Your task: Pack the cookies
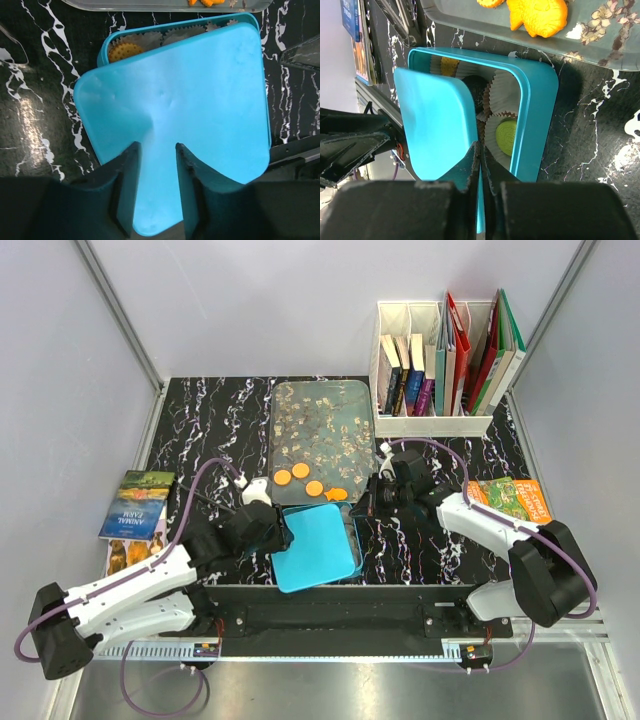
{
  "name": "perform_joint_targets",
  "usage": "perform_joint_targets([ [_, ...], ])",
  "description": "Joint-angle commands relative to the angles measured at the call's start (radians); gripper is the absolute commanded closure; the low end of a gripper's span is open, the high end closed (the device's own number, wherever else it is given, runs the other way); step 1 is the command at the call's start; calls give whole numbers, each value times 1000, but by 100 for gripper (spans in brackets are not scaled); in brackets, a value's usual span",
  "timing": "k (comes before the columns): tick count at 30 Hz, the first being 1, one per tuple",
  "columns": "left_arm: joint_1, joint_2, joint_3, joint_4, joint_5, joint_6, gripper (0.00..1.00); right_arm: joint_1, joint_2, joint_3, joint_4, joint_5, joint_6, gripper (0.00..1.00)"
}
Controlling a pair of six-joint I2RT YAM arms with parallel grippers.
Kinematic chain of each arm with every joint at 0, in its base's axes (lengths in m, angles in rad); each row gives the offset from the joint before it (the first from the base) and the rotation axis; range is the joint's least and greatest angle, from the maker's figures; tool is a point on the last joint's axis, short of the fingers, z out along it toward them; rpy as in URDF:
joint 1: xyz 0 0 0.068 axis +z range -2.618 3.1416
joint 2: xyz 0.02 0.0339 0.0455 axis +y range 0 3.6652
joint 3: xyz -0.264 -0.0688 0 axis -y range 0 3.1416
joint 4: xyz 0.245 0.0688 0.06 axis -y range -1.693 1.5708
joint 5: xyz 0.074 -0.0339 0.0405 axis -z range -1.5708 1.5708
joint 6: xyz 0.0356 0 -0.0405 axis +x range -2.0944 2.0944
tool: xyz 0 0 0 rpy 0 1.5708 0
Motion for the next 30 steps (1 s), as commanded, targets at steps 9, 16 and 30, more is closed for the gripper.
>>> perform_joint_targets([
  [9, 6, -118, 13, -66, -87, -27, 41, 10, -5, 19, 10, -12, -15, 72],
  [16, 7, -155, -1, -150, -91, -56, 40, 12, -10, 12, 13, -51, -13, 65],
  [30, 7, -146, -140, -98, -35, -125, 40, 27, 36, 23, 25, -75, -21, 56],
])
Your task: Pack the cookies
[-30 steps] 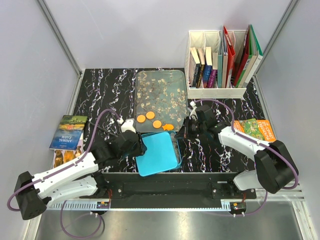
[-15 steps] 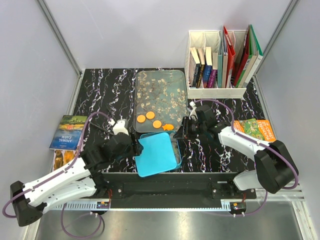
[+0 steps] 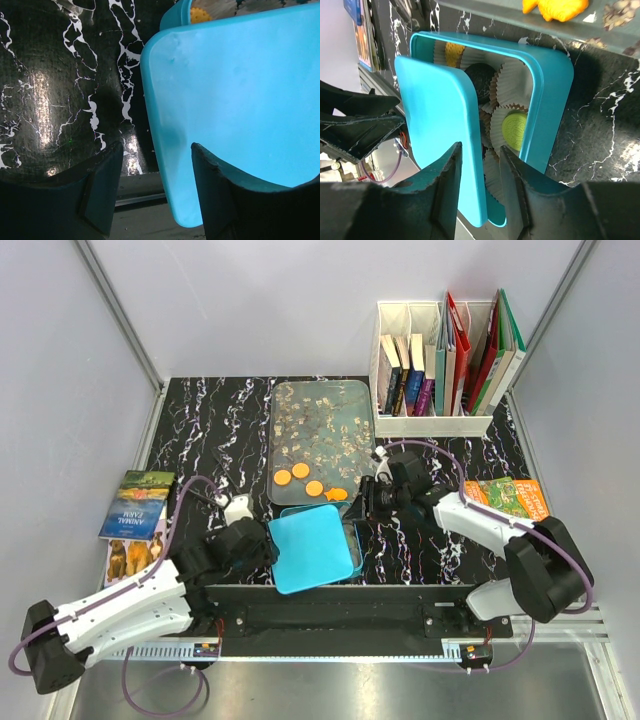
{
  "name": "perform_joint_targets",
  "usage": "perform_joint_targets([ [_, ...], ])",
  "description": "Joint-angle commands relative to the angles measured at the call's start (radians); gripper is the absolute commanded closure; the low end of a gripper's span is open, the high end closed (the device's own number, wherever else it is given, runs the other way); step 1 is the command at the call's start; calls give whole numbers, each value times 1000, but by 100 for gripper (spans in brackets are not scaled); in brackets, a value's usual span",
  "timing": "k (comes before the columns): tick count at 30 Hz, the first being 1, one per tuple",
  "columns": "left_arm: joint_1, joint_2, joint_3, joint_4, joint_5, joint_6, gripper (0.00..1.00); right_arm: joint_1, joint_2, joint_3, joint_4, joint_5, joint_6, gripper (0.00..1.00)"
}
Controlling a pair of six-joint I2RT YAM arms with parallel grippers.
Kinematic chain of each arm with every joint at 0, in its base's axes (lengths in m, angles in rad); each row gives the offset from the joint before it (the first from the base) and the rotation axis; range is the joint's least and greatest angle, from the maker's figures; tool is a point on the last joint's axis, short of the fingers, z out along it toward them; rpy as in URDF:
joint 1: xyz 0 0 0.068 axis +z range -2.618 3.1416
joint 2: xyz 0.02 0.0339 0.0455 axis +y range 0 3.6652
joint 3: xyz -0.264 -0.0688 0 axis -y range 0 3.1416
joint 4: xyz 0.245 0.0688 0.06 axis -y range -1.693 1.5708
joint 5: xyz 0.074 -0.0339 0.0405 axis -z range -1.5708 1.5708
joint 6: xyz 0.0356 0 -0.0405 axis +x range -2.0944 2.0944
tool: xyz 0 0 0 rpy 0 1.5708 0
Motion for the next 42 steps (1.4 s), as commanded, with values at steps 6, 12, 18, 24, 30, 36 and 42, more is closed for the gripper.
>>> perform_joint_targets([
  [6, 5, 25, -53, 132, 46, -13, 42, 26, 37, 34, 24, -23, -19, 55],
  [12, 4, 67, -85, 213, 92, -12, 45, 33, 59, 29, 32, -20, -19, 55],
  [18, 4, 93, -87, 243, 104, -3, 50, 43, 64, 26, 43, -31, -16, 55],
  [24, 4, 105, -69, 250, 104, 8, 54, 56, 62, 31, 46, -36, -16, 62],
  [30, 4, 88, -53, 249, 94, 11, 59, 58, 38, 24, 46, -16, -11, 76],
  [36, 5, 64, 10, 220, 81, 34, 66, 58, 4, 46, 21, 0, -10, 84],
  [42, 5, 61, 85, 189, 43, 79, 68, 56, -5, 69, 3, 18, -13, 88],
])
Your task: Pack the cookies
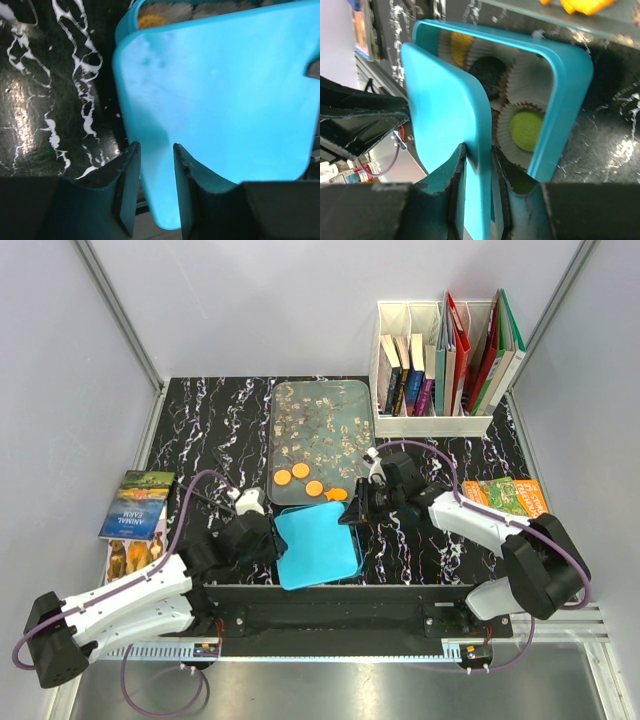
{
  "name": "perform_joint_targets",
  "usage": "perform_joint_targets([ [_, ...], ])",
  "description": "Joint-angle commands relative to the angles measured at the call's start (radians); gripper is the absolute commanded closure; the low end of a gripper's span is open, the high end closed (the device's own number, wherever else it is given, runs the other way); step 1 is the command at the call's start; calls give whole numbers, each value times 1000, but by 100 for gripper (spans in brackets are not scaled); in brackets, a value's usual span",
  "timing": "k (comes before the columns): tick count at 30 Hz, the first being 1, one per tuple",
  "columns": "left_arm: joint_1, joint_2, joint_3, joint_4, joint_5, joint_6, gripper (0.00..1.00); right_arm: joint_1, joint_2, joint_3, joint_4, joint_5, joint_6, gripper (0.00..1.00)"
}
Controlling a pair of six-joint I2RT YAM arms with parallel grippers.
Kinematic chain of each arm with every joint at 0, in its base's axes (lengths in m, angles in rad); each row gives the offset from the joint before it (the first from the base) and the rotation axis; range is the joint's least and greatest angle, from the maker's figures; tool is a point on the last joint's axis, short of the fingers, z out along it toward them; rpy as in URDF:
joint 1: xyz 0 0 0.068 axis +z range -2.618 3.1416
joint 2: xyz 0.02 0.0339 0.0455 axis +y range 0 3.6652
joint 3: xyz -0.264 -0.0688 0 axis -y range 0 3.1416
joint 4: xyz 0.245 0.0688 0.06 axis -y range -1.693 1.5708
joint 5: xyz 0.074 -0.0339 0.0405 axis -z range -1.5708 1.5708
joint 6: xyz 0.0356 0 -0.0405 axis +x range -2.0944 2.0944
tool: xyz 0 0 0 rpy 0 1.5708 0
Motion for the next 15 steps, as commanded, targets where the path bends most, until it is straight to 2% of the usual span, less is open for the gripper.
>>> perform_joint_targets([
  [1, 0, -10, 101, 25, -39, 52, 68, 14, -29, 59, 0, 26, -3, 89],
  [7, 8, 48, 136, 37, -47, 75, 68, 12, -9, 74, 2, 52, -6, 92],
  [8, 9, 54, 136, 43, -47, 76, 69, 12, -6, 76, 2, 63, -9, 95],
  [12, 11, 54, 131, 48, -44, 78, 68, 11, 4, 81, 2, 95, -13, 100],
  [15, 14, 37, 124, 45, -46, 76, 68, 3, 10, 81, 2, 108, -18, 100],
])
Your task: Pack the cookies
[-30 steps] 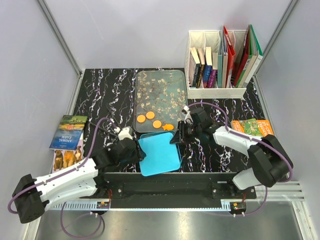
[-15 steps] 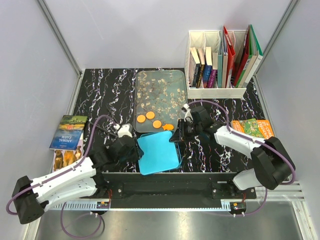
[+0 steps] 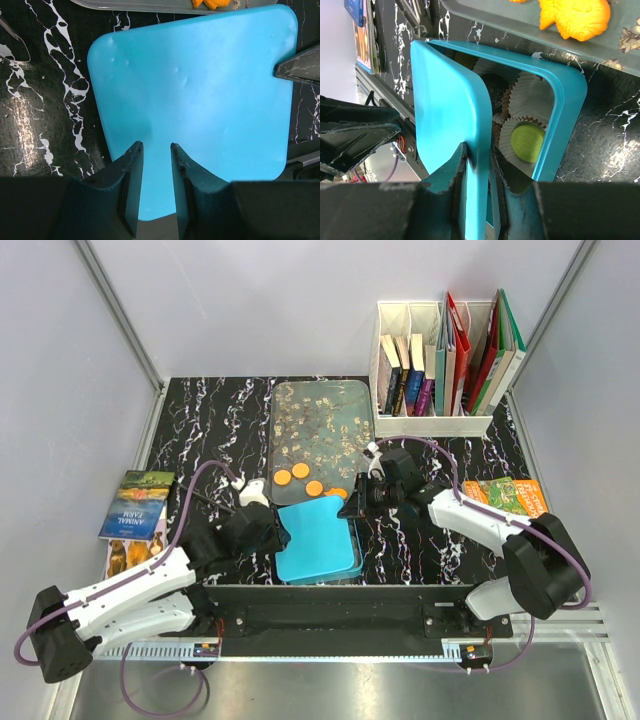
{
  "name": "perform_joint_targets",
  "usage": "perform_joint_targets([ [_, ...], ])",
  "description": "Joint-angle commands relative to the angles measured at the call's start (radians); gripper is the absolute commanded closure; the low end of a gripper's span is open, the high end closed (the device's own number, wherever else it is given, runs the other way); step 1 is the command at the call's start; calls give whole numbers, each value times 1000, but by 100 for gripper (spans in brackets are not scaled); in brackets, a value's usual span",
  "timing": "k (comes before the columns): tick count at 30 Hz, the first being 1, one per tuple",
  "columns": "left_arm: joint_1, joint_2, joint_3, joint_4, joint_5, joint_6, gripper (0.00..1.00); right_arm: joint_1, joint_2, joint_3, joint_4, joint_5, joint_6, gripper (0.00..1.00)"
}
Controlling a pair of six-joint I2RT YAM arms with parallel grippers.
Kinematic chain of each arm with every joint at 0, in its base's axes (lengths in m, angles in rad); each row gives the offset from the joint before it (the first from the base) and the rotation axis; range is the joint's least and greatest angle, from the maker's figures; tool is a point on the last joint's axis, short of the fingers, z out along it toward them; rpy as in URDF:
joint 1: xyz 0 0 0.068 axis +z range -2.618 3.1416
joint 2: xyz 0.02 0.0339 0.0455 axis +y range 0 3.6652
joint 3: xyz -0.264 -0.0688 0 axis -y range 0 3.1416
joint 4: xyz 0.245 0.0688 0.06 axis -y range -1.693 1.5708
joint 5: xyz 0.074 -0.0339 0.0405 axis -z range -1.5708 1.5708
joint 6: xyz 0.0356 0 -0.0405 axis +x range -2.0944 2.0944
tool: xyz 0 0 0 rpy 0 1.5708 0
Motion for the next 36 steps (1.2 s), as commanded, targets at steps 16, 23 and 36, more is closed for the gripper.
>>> perform_joint_targets([
  [16, 12, -17, -57, 41, -10, -13, 63, -87, 5, 16, -32, 47, -69, 100],
  [23, 12, 2, -88, 90, 22, -21, 63, -91, 38, 1, -31, 47, -75, 100],
  [36, 12, 77, -75, 153, 51, 5, 63, -89, -4, -32, -55, 107, -69, 56],
])
